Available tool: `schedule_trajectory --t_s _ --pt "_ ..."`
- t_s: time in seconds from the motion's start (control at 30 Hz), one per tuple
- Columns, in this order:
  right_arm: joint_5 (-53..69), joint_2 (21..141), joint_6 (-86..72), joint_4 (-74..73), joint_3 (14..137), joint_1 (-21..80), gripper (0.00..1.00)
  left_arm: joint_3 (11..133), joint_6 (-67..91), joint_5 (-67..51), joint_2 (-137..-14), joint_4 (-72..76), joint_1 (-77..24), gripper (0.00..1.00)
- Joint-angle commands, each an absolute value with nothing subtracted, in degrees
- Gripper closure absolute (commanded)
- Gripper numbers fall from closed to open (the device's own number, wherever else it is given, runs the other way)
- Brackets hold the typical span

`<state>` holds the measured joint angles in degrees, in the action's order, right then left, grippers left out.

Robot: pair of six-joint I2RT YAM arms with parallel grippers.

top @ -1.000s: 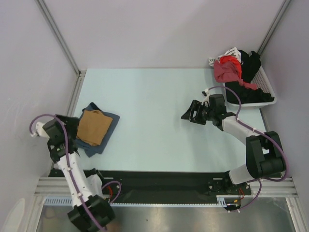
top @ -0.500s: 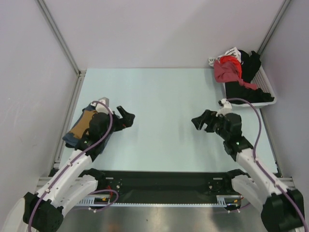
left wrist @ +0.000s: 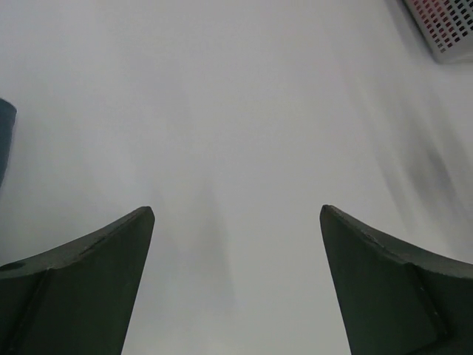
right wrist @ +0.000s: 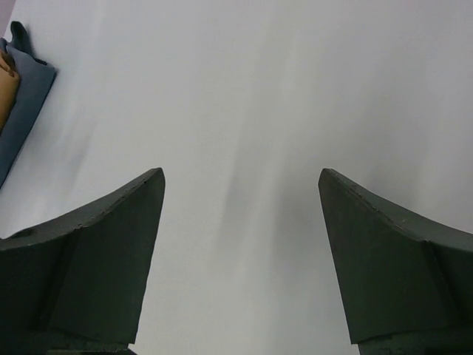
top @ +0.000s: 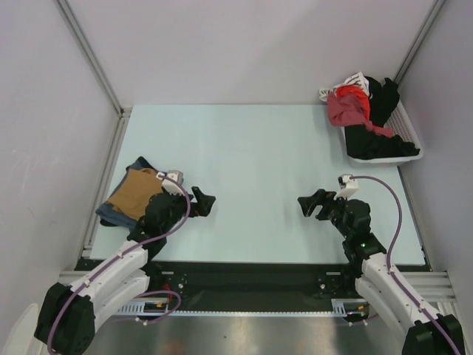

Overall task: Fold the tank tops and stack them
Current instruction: Neatly place the folded tank top to the corner

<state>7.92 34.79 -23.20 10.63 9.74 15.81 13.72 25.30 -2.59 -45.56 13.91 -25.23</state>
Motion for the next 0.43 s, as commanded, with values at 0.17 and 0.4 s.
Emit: schedule_trajectory --t_s 0.17,0.4 --pt "7.3 36.1 -22.4 14.7 11.2 15.9 0.11 16.3 22.1 -6.0 -46.1 19.3 -25.7 0.00" --pt "6.8 38.4 -22.9 14.5 12.0 15.9 0.12 16.4 21.8 -5.4 -44.9 18.1 -25.7 0.00"
